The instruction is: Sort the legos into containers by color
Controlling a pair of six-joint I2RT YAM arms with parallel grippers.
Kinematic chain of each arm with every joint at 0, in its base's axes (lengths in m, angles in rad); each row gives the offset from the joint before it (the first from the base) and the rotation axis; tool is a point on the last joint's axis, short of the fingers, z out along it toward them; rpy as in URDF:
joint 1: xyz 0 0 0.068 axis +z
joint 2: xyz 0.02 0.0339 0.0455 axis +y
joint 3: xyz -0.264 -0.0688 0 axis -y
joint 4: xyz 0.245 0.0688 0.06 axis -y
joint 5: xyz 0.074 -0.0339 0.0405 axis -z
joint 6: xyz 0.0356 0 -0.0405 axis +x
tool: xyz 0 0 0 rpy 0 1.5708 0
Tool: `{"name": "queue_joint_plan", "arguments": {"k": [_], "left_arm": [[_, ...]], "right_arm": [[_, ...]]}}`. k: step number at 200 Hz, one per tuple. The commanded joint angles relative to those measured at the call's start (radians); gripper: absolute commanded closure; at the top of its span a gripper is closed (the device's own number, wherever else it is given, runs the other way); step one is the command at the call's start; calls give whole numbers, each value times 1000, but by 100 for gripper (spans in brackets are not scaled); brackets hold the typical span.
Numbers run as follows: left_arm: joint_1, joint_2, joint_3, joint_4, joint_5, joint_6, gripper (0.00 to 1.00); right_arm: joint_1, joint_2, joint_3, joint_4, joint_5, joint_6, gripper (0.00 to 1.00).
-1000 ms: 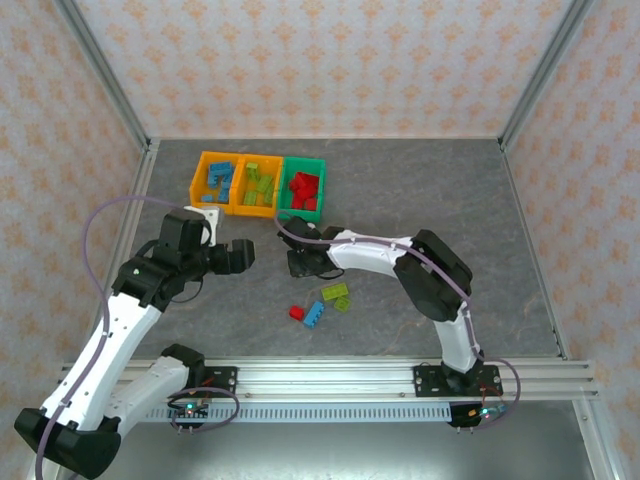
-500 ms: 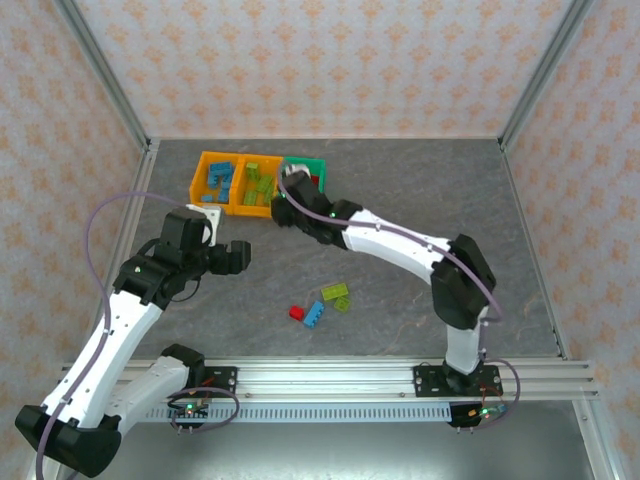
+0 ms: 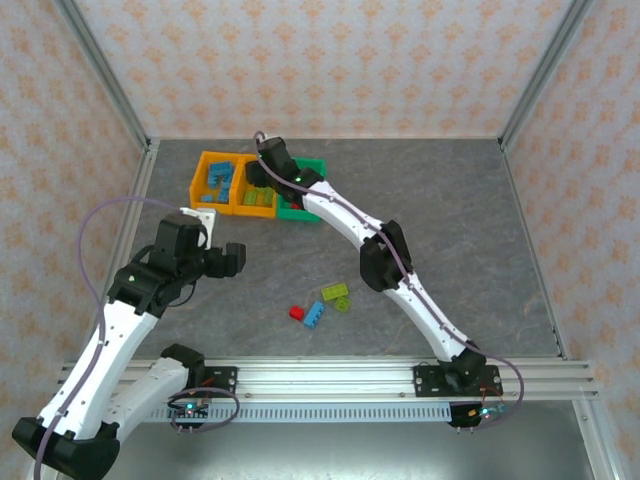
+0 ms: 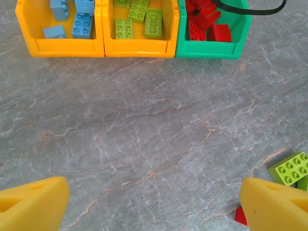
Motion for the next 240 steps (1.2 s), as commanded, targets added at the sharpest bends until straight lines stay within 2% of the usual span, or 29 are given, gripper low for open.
{"name": "queue_joint_plan", "arguments": {"k": [1,12,36,70,97,129,145,165,183,198,240], "left_arm": [[0,5,-7,-25,-1,16,8],[0,4,-8,-25,-2,16,8],[-1,1,-11,-23,-5,14,8],[-2,4,-14,-25,5,9,8],[-2,6,-18,-9,70,22,8],[-4,25,-30,36,226,14,6],[-11,48,-47,57,276,-49,5],[-31,64,-123,138,338,-194,4],[-91,67,-208,232,346,-302,4],[-172,89,-250,265,285,-367,3],[-415,311,-250,291,114,-451,2]], "right_arm": [[7,-13,75,-6,-34,-29,36],[7,-40,72,-22,-23,-24,32],[7,-140,29,-107,5,-10,30],[7,-373,-186,-258,-18,-2,30],[7,-653,-556,-264,-25,9,28],[11,-1044,-1126,-118,-4,87,27],[24,-1214,-1361,-90,57,184,26],[52,-1379,-1583,-83,83,295,26],[87,-1466,-1733,-85,107,381,26],[94,-1493,-1807,-93,95,438,26],[98,-1473,-1798,-106,118,433,25]]}}
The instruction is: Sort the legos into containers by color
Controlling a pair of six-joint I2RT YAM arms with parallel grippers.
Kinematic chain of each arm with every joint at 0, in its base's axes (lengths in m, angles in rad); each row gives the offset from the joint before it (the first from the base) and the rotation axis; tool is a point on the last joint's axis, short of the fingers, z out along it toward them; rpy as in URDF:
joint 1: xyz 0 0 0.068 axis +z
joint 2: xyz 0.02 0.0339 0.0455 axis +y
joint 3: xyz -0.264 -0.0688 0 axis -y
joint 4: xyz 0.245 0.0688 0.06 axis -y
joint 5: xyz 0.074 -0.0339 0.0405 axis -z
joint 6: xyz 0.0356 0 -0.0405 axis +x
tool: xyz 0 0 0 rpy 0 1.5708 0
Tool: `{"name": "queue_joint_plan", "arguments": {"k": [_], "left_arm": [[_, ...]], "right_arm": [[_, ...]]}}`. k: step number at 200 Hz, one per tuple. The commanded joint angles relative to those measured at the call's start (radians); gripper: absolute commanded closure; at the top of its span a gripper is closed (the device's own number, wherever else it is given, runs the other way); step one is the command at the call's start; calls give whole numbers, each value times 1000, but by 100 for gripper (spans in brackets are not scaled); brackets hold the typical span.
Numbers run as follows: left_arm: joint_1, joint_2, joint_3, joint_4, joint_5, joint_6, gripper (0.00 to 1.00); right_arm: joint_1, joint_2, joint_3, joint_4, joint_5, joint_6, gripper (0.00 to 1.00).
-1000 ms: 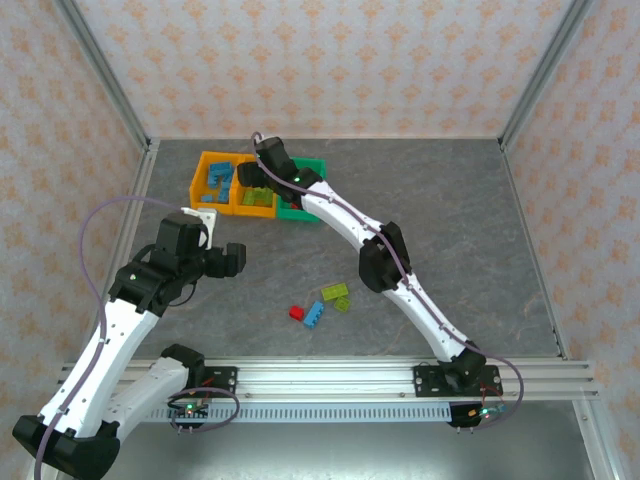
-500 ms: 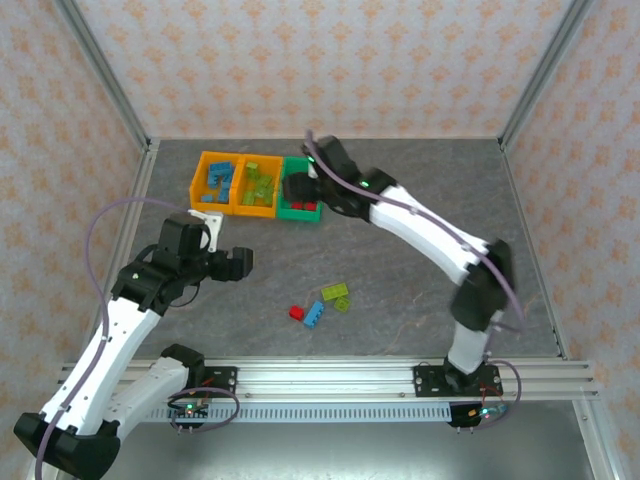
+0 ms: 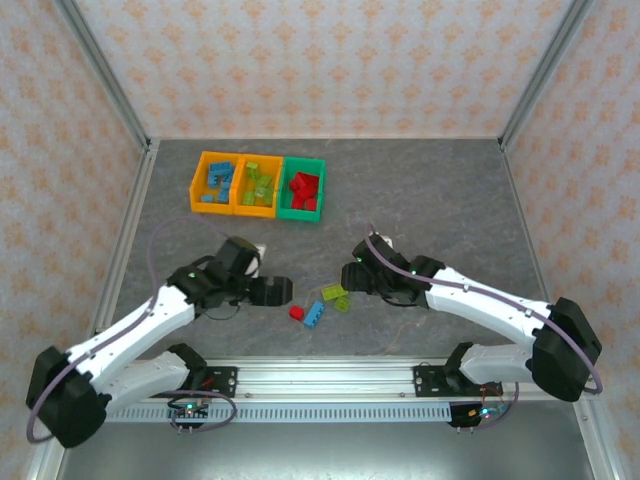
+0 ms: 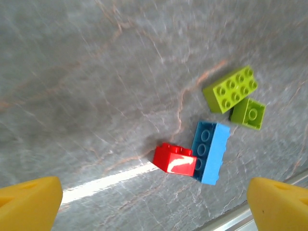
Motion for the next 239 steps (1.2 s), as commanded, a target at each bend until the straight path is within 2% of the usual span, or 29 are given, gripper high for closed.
{"name": "queue_joint_plan", "arguments": {"k": [1,12,21,41,58,93,139,173,212,239], "left_arm": [[-102,109,10,63,-118,-88,2],[-154,163,24,68,-168,-88,6],[-180,203,31,75,-193,-85,13],[-195,273,35,84,-198,-77,27],[-198,315,35,95,-183,-67,33],[-200,372,46,134,-119,-40,34],[-199,425,51,176,-98,-22,33],[-199,476,61,270,-38,-22,32],[-200,564,135,329,-57,-22,25],[-200,551,146,370,-64,-25,25]], "right_arm": [[5,-3,35,18,54,33,25],[5,18,61,9,59,18,25],[5,36,81,0,59,7,25],[7,64,110,-19,54,-2,24],[9,68,105,-18,53,-2,24],[10,63,94,-15,63,4,24],[13,67,90,-9,63,20,24],[16,74,97,-15,64,22,24],[21,80,109,-16,63,27,24],[26,75,110,-22,59,25,24]]}}
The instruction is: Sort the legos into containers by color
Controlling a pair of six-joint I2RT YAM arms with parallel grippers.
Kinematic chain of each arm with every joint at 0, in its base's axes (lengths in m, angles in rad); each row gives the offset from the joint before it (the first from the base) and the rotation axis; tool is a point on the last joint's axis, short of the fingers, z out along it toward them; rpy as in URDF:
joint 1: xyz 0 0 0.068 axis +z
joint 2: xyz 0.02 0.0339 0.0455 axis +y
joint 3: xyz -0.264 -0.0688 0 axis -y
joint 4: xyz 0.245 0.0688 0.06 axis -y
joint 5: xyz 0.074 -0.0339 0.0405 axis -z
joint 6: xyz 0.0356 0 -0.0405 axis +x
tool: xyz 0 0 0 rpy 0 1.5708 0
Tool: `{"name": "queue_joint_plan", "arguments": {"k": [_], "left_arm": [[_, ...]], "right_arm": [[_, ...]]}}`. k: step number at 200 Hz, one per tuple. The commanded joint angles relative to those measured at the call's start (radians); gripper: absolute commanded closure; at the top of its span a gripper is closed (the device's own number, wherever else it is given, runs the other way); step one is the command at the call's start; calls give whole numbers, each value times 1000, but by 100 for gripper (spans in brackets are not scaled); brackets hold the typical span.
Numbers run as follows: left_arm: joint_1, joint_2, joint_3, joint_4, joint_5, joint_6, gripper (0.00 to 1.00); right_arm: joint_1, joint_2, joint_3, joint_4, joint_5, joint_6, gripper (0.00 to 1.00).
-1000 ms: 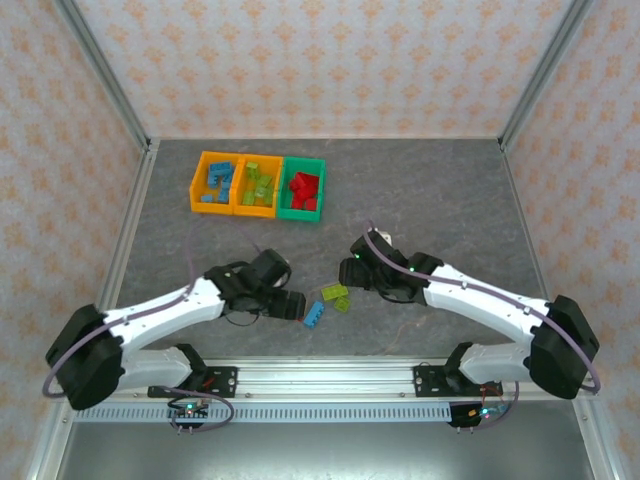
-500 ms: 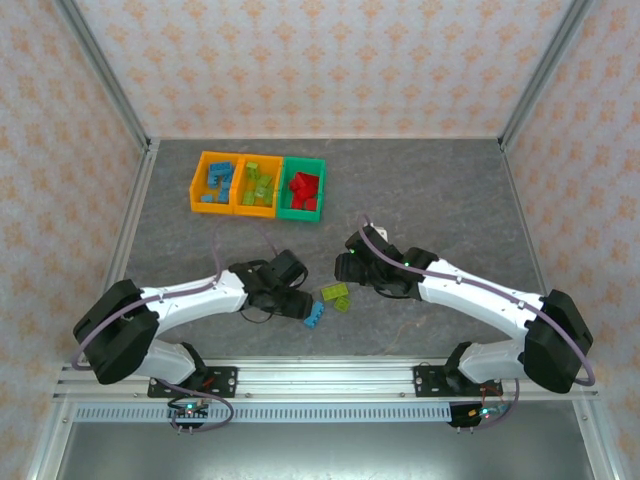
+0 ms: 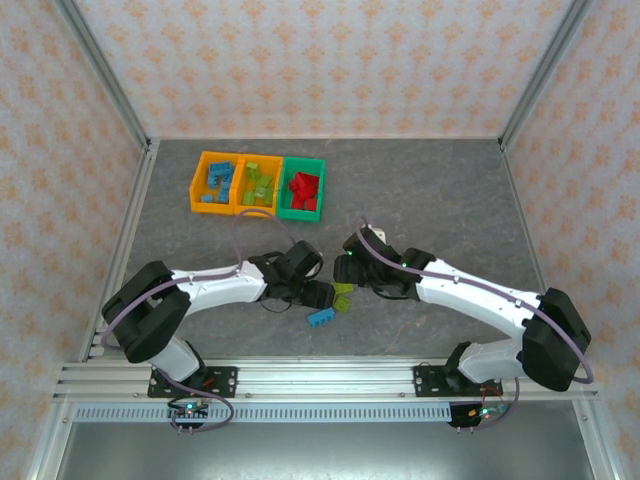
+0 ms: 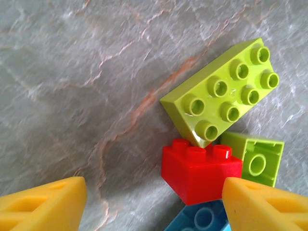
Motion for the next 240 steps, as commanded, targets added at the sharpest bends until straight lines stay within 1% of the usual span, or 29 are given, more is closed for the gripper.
{"name": "queue_joint_plan", "arguments": {"k": [1,12,34,55,70,80,96,99,108,121,148,173,182,195,203,222,240], "left_arm": [[-7,-1,7,25,-40,9,25],[-7,-48,-19,57,-65,1,25],[-7,-211,-82,80,-115,11,26],[-6,-369,-97,-16,-195,70,26],[-5,-483,-108,-99,-268,93,26],[-2,-553,-111,-158,-318,101,25],[2,-659,-121,-242,-396,94,24],[5,-679,-123,-254,-410,91,23],[11,-728,-134,-285,-435,85,19],[23,-785,-149,-315,-454,77,18],[41,-842,-179,-339,-463,56,17],[46,-852,-186,-346,-457,52,16],[48,-851,-186,-347,-454,53,16],[48,-851,-185,-349,-449,56,16],[49,-851,-183,-351,-447,60,16],[51,-847,-186,-347,-448,68,16],[54,-830,-186,-335,-441,74,16]], "right_arm": [[9,-1,23,-21,27,10,24],[11,2,15,-20,26,9,24],[11,46,20,-32,32,9,24],[11,137,53,-48,42,8,22],[11,216,85,-55,0,3,21],[28,251,101,-36,-41,-9,24],[81,262,104,10,-39,-26,29],[90,263,106,14,-38,-27,31],[110,276,115,11,-33,-31,35],[138,301,137,-7,-17,-50,38],[178,391,222,-75,-11,-104,44],[204,457,279,-123,56,-115,49],[204,476,288,-139,84,-108,49],[205,492,297,-174,127,-102,41],[204,495,297,-194,145,-105,39],[205,478,281,-214,146,-126,38],[205,467,258,-208,121,-140,40]]}}
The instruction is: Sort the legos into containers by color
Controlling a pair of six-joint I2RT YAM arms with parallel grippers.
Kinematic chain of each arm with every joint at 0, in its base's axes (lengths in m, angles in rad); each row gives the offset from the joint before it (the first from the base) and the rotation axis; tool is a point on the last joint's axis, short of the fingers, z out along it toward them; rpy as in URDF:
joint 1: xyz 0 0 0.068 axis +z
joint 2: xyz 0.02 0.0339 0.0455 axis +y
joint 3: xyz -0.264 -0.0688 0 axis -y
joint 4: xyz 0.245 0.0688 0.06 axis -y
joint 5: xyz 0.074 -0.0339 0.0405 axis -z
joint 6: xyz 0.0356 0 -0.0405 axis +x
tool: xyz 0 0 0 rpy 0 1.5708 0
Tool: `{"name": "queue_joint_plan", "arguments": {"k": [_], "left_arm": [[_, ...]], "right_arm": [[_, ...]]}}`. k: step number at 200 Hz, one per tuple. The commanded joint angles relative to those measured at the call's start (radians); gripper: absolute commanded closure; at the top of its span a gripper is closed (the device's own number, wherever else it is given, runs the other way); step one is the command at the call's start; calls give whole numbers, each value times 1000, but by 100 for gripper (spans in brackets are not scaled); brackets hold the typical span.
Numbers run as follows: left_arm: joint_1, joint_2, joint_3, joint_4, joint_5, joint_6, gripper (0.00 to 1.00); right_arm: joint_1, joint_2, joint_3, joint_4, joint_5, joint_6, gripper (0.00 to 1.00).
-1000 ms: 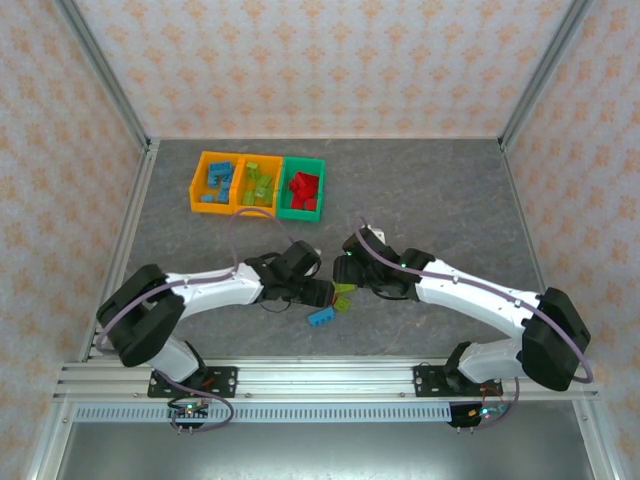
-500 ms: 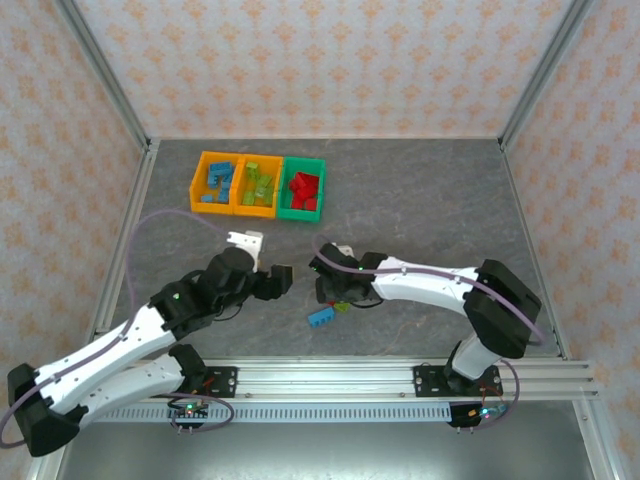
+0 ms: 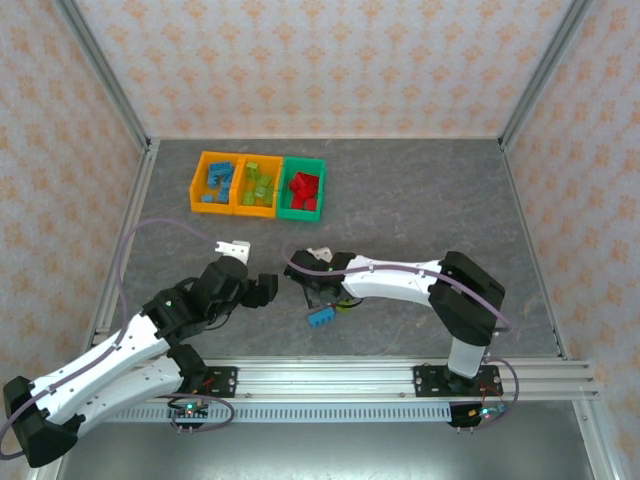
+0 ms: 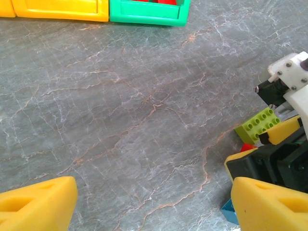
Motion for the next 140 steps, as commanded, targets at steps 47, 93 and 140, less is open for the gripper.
{"name": "queue_joint_plan", "arguments": {"k": [47,93,140], "left_arm": [[12,44,-8,16,-9,10,16],[14,41,-14,17,-9,6,16],[15,44,-18,18,-13,12,16]], "right_arm": [[2,35,-13,-91,4,-7,42],[-1,89,13,-68,31,-6,44],[-1,119,39,-32,58,-16,49]]}}
